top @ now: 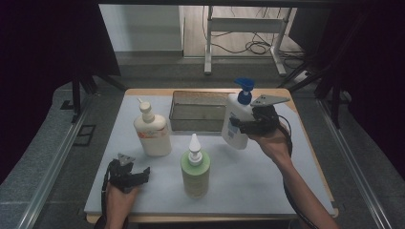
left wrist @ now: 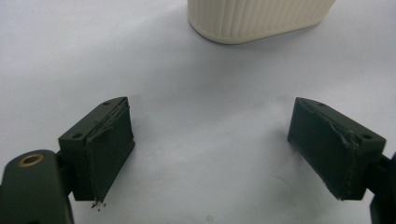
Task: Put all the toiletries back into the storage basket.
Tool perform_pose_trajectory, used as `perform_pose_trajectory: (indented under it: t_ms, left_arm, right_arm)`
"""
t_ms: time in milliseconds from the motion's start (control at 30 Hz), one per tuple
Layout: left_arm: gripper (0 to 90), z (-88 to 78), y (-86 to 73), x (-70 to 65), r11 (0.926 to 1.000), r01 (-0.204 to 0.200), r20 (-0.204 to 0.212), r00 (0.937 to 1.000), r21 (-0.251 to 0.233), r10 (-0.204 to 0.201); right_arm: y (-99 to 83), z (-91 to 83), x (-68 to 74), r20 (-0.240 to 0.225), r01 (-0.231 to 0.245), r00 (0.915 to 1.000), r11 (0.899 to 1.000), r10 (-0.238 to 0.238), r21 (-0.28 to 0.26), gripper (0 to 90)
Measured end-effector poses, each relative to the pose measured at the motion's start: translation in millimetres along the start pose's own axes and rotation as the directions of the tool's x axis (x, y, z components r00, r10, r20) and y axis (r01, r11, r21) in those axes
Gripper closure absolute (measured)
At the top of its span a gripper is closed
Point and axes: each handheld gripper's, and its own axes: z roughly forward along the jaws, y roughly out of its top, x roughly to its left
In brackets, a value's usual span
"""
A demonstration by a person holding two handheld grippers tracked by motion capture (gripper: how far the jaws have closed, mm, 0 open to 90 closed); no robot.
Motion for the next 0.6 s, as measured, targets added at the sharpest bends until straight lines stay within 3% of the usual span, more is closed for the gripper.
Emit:
perform_pose_trajectory:
  t_ms: [600]
  left_arm:
    - [13.7, 0.1, -0.1, 0.0, 1.0, 0.0, 0.0, 1.0, -0.001, 0.0]
  right_arm:
    - [30.8, 23.4, -1.6, 0.018, 0.01, 0.9998, 1.0, -0.009, -0.022, 37.9]
